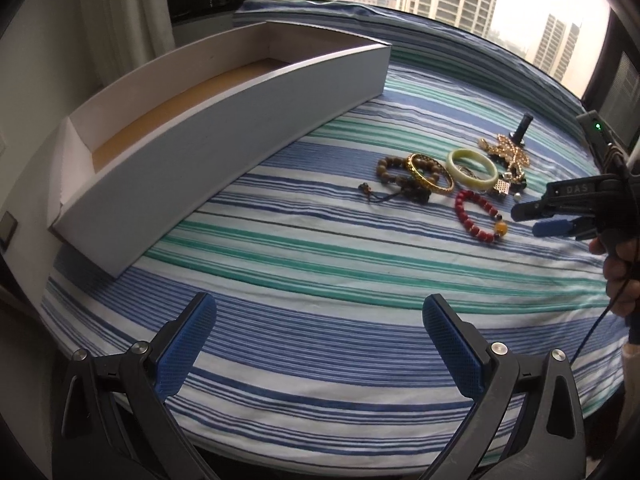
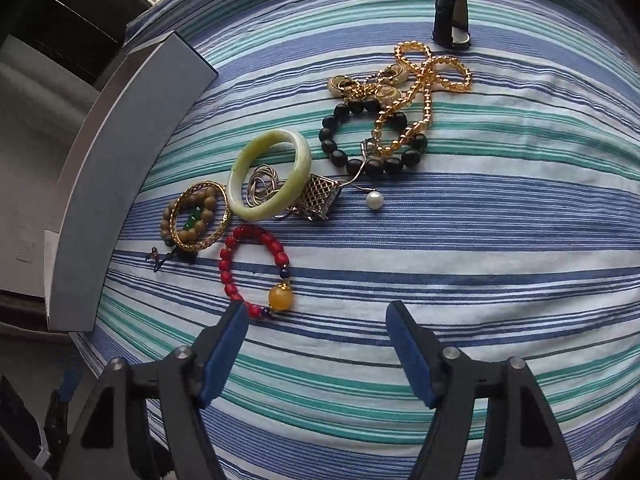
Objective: Organize jewelry
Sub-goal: 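Lower the right gripper onto the red bead bracelet and close it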
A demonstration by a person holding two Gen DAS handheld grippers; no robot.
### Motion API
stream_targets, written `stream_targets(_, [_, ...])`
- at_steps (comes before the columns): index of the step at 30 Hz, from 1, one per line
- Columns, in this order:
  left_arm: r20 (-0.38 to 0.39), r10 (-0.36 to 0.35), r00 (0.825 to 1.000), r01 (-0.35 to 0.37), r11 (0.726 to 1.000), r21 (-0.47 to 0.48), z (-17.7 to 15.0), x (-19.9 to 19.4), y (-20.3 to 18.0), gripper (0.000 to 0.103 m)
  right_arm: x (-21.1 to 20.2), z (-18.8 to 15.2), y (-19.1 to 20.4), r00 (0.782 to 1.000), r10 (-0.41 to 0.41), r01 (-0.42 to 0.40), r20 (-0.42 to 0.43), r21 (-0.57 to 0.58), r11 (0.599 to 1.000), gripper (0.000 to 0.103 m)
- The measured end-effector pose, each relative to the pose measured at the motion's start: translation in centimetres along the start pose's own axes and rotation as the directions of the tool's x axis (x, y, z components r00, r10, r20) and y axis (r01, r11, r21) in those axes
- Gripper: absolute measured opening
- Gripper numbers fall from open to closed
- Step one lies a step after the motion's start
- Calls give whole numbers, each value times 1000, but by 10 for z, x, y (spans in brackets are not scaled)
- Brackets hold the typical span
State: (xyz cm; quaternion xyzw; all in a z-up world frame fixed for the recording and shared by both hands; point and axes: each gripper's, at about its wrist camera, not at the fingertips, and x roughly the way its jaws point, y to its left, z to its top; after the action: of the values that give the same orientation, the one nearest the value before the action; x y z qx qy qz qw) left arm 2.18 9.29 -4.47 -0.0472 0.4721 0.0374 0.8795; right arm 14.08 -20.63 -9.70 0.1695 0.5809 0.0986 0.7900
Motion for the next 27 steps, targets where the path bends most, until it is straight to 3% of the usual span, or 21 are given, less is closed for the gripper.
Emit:
stream_targets(5, [-11, -4, 1000, 4, 1000, 1, -1, 2, -1, 103, 22, 0, 23, 999, -22, 21, -30, -47, 999, 42])
stream_targets(9, [-13, 2, 1000, -2, 1000, -2, -2, 4, 0, 103, 31, 0, 37, 997, -72, 71, -4, -82, 994, 35])
stream_targets(11, [-16, 6, 1000, -6, 1000, -2, -3, 4, 1, 103, 35, -1, 40, 996, -85, 84, -7, -105, 991, 18])
stream_targets(15, [-24, 14, 1000, -13, 1000, 4, -4, 7, 1, 103, 31, -12, 44, 996, -87, 84, -12, -166, 983, 18])
stream_targets(21, [-43, 1, 999, 2, 998, 60, 4, 18, -6, 103, 8, -59, 29, 995, -93, 85, -22, -244, 966, 18])
stream_targets(24, [-64, -86, 994, 93, 990, 103, 20, 25, -19, 103, 4, -82, 14, 991, -132, 121, -28, -253, 960, 18])
stream_targets(27, [-111, -190, 976, 203, 971, 123, 50, 38, -35, 103, 0, -93, 0, 992, -127, 121, -17, -203, 972, 24])
